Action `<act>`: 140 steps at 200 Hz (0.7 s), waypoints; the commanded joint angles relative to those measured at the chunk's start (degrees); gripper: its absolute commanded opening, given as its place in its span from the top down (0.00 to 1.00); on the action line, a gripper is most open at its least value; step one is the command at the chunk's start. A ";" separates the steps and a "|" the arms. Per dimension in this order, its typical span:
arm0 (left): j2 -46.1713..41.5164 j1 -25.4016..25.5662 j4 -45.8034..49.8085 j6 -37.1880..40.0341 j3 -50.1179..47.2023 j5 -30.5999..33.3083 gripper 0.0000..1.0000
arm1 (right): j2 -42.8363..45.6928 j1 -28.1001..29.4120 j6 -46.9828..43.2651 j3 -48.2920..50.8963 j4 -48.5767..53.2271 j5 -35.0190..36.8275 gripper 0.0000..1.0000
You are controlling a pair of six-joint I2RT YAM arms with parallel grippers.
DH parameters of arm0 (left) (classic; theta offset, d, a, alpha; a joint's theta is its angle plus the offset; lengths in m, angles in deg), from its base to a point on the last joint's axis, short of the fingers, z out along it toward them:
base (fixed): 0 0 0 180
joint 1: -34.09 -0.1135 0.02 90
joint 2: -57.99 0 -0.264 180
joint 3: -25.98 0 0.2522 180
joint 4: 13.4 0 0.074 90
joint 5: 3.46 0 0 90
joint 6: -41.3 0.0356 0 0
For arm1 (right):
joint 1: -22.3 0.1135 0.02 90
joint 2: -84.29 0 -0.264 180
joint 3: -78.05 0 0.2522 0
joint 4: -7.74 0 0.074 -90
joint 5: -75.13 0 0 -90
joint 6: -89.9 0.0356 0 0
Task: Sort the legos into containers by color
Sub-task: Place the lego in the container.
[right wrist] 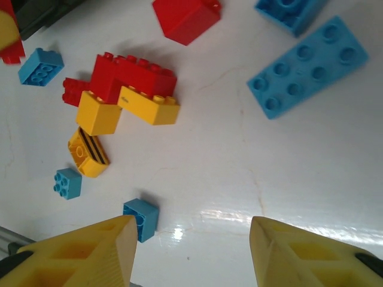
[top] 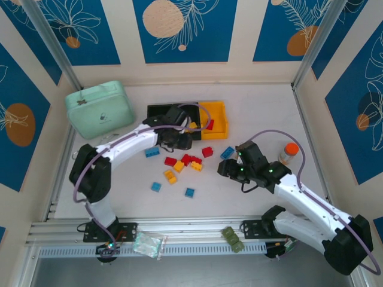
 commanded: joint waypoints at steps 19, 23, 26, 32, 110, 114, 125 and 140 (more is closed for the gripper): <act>10.22 2.13 4.81 0.69 14.51 -0.83 0.77 | 6.75 -1.87 3.87 3.08 4.99 1.99 0.47; 11.21 2.23 5.05 0.69 15.82 -0.73 0.77 | 7.23 -2.02 4.07 3.34 5.20 2.00 0.47; 12.04 2.25 5.34 0.67 16.99 -0.67 0.77 | 7.66 -2.07 4.16 3.47 5.41 1.95 0.47; 13.65 2.33 5.76 0.78 19.10 -0.67 0.77 | 8.26 -2.24 4.47 3.74 5.82 2.01 0.47; 33.89 2.98 12.46 1.53 48.60 0.33 0.76 | 11.75 -2.51 7.09 6.08 8.46 2.24 0.47; 34.94 2.96 13.01 1.59 50.24 0.27 0.76 | 11.86 -2.51 7.22 6.18 8.63 2.28 0.47; 37.37 2.98 14.00 1.72 54.20 0.38 0.76 | 12.17 -2.55 7.44 6.34 8.92 2.35 0.47; 40.19 2.99 14.69 1.70 58.13 0.84 0.75 | 12.48 -2.51 7.80 6.48 9.32 2.42 0.47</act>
